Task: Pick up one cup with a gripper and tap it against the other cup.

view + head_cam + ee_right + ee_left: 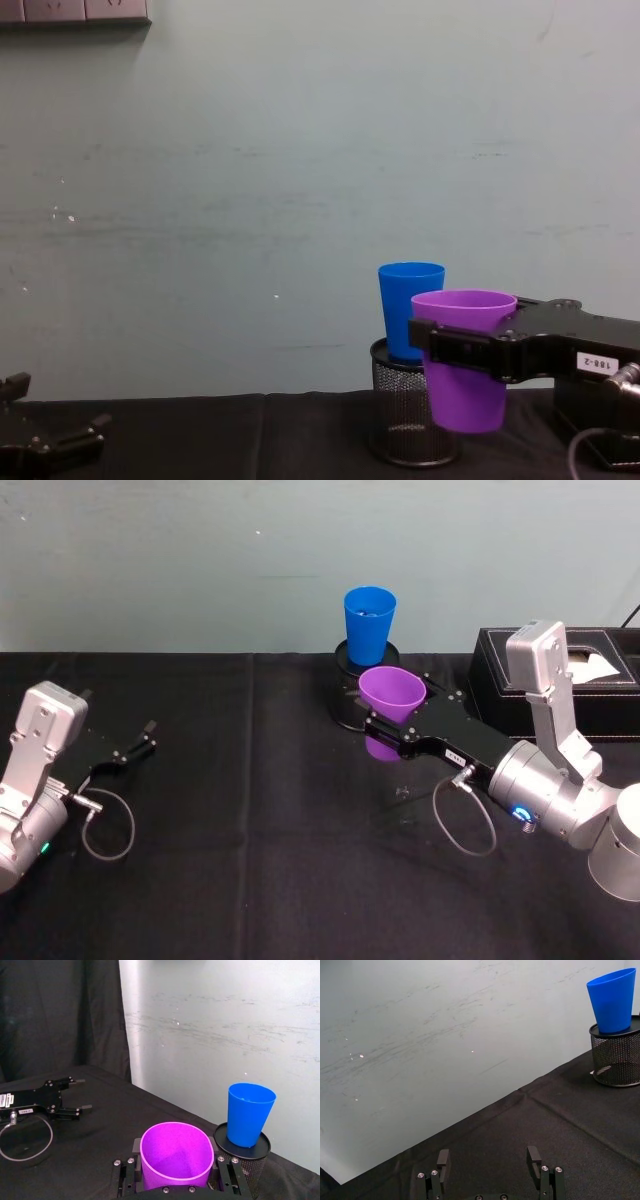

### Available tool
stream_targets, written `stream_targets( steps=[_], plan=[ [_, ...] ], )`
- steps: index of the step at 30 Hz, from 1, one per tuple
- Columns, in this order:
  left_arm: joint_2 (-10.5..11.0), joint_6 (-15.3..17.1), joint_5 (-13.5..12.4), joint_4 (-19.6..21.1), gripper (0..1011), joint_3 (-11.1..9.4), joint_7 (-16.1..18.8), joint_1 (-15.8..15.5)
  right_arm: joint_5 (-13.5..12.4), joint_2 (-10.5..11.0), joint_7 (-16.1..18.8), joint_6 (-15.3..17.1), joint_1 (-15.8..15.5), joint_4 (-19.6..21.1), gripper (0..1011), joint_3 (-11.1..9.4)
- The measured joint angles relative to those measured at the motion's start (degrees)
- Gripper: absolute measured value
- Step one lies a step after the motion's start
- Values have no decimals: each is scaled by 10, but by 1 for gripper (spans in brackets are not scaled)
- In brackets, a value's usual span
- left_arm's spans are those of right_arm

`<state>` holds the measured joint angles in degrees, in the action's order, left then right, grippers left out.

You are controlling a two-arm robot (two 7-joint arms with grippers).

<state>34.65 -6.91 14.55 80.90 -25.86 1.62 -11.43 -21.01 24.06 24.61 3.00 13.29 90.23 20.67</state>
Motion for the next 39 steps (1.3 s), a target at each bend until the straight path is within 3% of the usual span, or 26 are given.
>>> stream_targets(
  steps=[39],
  plan=[
    [0, 0, 0, 0, 1000, 0, 0, 0, 0, 0, 0, 0, 0, 0, 734, 0]
  ],
)
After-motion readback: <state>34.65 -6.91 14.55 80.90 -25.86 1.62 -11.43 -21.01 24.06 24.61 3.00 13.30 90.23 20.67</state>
